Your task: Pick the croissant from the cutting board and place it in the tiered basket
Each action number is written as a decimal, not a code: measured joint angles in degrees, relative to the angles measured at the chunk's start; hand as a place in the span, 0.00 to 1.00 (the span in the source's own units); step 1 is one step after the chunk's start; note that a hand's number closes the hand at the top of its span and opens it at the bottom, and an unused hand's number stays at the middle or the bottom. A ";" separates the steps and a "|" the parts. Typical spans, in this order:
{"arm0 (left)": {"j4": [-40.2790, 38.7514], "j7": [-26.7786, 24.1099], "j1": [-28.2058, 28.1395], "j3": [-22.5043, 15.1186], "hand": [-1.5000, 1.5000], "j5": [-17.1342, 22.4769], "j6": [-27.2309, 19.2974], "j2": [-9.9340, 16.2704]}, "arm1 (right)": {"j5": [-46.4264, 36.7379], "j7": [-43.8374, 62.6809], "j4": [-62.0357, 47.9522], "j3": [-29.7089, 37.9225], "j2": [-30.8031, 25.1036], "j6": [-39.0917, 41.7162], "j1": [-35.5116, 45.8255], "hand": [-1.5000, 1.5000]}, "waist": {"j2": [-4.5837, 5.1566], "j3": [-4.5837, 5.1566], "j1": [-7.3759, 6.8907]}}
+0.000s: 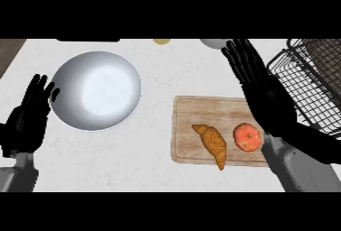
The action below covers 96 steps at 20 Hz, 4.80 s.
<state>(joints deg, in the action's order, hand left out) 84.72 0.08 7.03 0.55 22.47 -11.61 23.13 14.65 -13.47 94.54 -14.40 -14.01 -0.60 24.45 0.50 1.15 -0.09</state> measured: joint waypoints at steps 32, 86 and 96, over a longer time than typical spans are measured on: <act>4.69 -7.81 -7.53 -10.32 0.50 -10.94 5.59 -1.66 | -48.81 47.03 -18.30 -35.17 -2.33 5.67 16.92 0.00 | -2.82 -1.46 3.55; -1.06 -7.50 -1.60 -10.30 0.50 -14.18 11.46 -9.07 | -69.94 61.81 -12.98 -28.29 1.28 16.63 -3.58 1.00 | -1.18 -1.83 -0.09; -1.88 -6.76 -0.28 -9.40 0.50 -15.35 12.25 -10.36 | -73.87 53.21 -17.65 -26.63 3.75 10.56 -1.70 1.00 | -1.18 -1.76 -0.16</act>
<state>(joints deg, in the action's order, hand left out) 82.84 -6.68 6.74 -8.85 7.12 0.64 12.78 -59.21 39.74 76.89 -41.03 -10.26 9.96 22.75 -0.68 -0.60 -0.25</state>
